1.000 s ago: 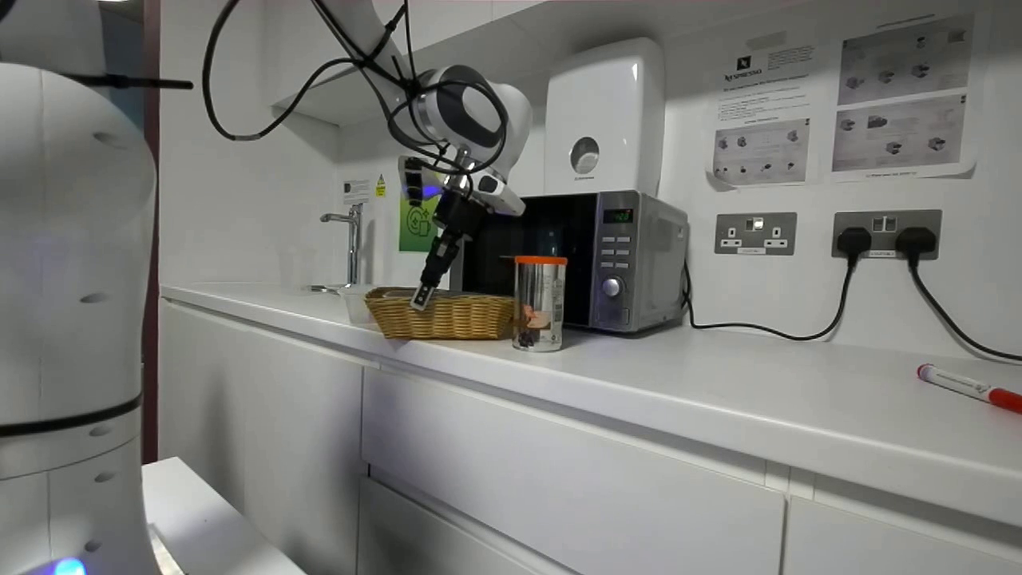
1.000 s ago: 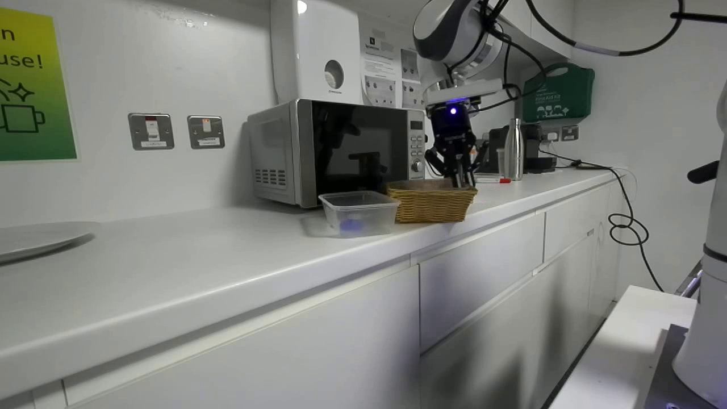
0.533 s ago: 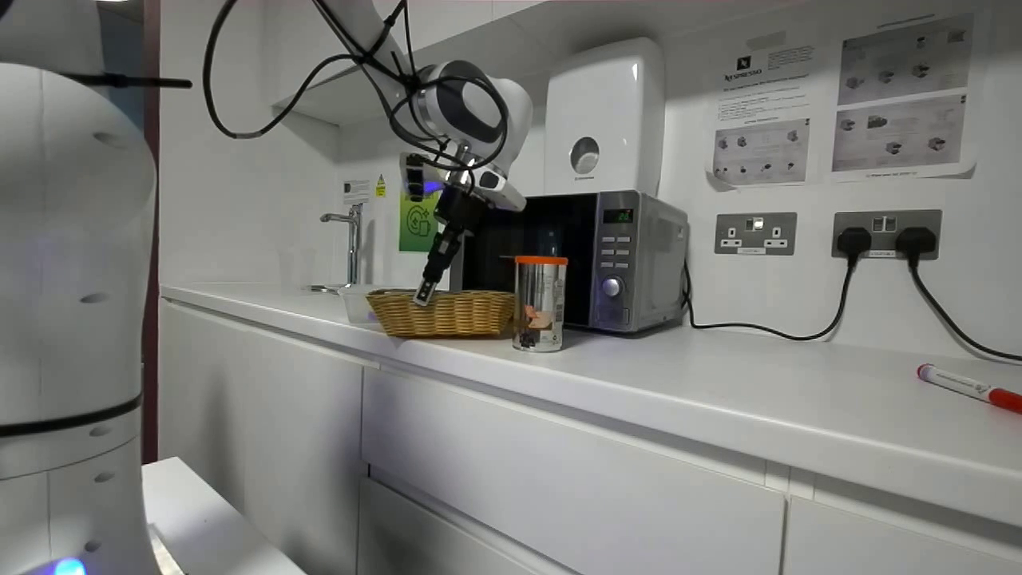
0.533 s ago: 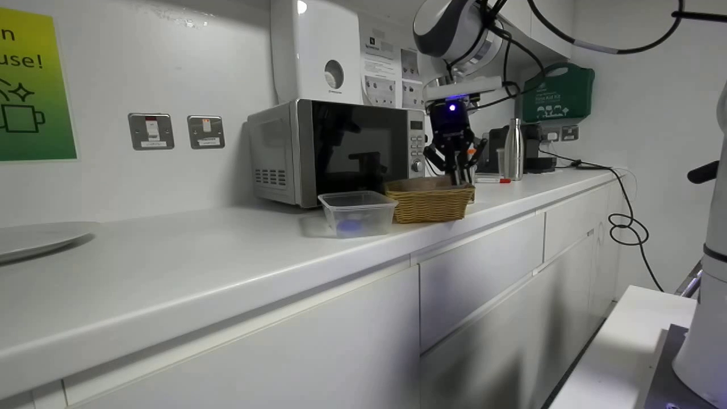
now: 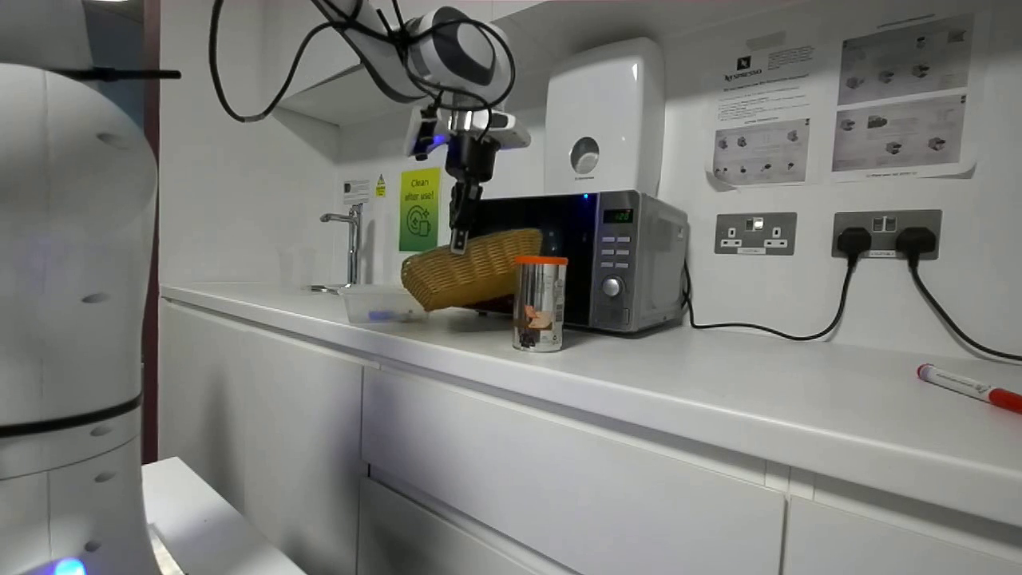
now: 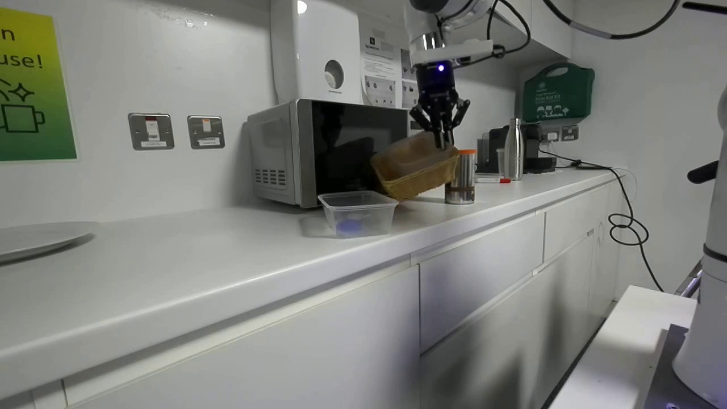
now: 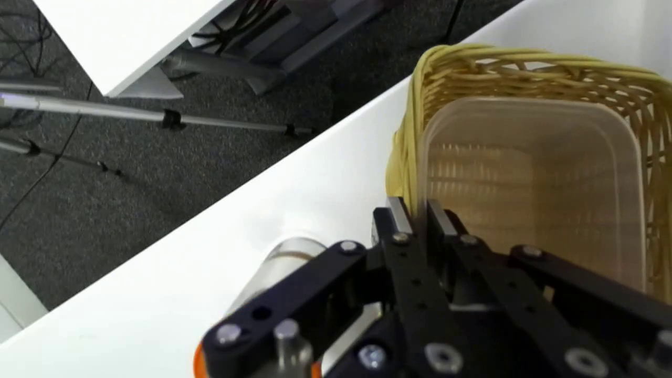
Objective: Put the lunchboxes on top of the microwave
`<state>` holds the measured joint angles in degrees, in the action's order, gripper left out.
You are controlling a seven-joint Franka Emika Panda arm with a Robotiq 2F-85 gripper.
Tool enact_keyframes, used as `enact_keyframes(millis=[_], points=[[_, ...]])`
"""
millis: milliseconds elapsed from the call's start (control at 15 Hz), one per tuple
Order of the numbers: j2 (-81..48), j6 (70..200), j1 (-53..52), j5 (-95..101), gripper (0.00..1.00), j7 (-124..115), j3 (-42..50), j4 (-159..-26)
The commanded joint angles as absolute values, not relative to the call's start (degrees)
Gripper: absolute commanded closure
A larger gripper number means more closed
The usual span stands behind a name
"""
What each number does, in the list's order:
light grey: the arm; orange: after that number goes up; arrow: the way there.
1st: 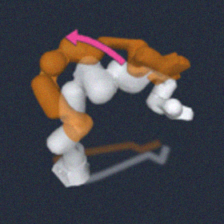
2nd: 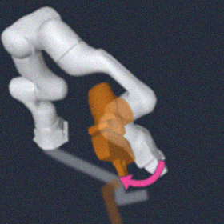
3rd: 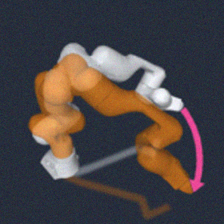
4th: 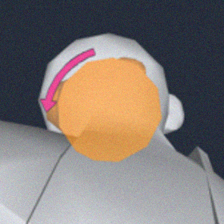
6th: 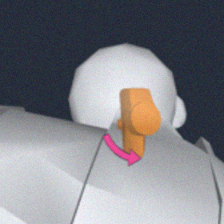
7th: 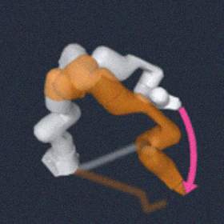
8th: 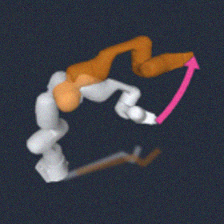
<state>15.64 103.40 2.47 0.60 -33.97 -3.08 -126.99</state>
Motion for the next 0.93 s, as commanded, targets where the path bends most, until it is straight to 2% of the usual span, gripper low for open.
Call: enact_keyframes(millis=[0, 867], points=[[17.24, 100.57, 2.46, 4.99, 0.97, -32.11, -4.18, -121.15], [19.74, 97.18, 2.25, 10.18, 0.97, -26.85, -6.0, -112.26]])
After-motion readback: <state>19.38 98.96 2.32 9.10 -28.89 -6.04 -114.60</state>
